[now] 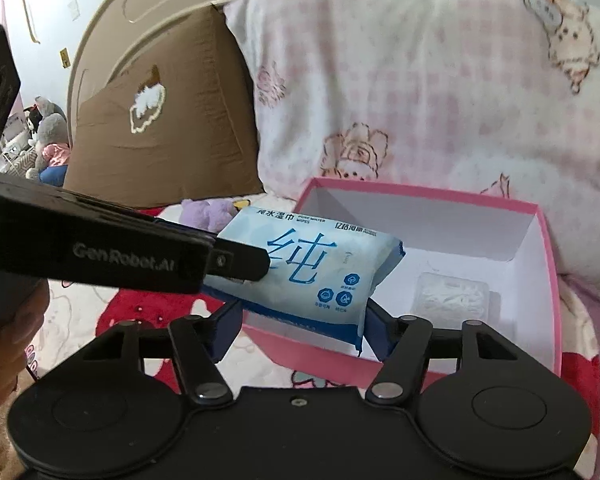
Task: Organize objects
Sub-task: 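Lift the wet-wipes pack with the left tool and carry it over the pink box, then lower the wet-wipes pack into the pink box and open the left tool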
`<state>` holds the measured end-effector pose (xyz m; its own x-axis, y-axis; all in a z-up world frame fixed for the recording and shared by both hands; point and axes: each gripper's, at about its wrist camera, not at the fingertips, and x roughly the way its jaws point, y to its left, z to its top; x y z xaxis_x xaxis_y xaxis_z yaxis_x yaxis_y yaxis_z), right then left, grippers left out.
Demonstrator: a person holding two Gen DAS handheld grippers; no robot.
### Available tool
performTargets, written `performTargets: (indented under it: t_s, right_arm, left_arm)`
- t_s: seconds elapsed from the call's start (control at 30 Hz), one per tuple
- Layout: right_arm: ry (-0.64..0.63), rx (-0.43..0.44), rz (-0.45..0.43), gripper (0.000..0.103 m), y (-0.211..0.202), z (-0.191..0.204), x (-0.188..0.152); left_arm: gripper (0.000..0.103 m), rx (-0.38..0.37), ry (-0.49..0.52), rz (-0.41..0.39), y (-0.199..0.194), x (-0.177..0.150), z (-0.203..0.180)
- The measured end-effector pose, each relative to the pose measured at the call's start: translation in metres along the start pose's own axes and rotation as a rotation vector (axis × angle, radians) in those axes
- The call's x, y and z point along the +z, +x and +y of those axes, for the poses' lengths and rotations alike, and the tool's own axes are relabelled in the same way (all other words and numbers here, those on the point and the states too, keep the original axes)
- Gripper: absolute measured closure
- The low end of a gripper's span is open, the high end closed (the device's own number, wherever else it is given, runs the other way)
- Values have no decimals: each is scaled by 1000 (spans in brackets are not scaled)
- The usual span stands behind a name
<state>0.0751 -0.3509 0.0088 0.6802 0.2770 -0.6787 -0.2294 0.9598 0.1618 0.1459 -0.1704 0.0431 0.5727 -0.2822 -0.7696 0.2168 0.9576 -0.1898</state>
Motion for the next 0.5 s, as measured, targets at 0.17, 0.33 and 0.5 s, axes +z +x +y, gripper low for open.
performTargets:
  t_s: [0.17,0.33,0.5]
  right_arm:
    - [88,82,63,34,34,-41,2]
    - [169,105,76,34,66,-69,-7]
    - [217,178,95,35,91,-87,-9]
  left_arm:
    - [69,74,-7,41,41,12,-7]
    - [69,109,3,105,77,15,-11]
    - [69,155,15,117,92,20,-10]
